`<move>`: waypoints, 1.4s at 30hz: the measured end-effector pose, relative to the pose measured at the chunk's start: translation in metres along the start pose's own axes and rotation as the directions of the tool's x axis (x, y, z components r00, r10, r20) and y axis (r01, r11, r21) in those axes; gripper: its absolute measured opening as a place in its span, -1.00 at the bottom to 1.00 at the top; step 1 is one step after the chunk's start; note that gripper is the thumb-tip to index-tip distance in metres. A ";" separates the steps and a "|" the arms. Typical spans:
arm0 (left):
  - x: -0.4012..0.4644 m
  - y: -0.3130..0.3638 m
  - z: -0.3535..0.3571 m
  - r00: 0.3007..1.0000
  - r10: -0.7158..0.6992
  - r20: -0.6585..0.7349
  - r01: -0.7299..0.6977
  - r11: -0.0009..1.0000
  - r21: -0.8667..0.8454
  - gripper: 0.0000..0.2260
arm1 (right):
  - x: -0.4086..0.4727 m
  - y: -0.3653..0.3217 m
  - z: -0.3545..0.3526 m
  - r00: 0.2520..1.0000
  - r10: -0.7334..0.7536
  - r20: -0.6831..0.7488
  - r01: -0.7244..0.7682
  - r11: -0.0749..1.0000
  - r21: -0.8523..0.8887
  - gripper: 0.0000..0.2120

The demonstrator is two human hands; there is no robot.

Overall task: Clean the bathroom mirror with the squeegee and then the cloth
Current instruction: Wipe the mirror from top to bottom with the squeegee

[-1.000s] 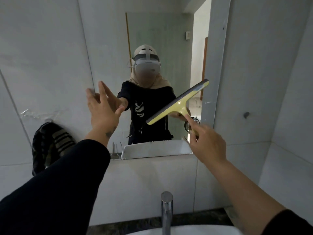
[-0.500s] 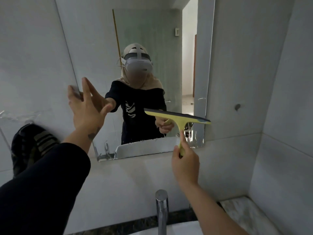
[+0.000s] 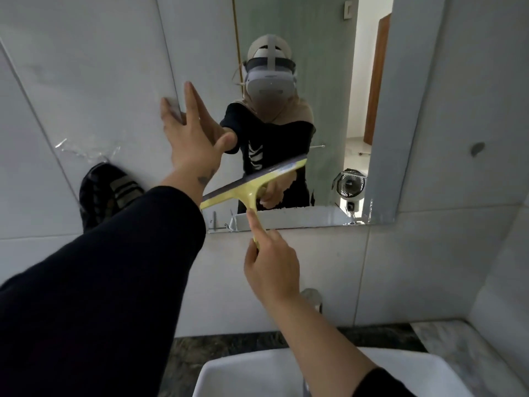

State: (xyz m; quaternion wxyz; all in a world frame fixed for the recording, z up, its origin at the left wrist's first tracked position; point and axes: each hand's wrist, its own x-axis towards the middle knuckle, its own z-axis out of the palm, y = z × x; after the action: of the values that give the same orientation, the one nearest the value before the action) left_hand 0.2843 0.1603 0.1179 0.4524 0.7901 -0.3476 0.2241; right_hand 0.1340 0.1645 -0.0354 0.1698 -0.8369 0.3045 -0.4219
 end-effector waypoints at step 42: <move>-0.140 -0.010 0.098 0.983 0.135 0.125 -0.141 0.989 0.035 -0.21 | -0.018 0.146 -0.113 0.982 0.183 0.038 -0.169 0.957 -0.235 -0.43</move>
State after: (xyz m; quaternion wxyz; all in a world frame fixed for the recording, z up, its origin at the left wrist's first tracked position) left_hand 0.2035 0.1272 -0.0289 0.3962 0.7860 -0.4237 0.2136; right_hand -0.0190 0.0630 -0.0590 0.1172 -0.8327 0.4196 -0.3418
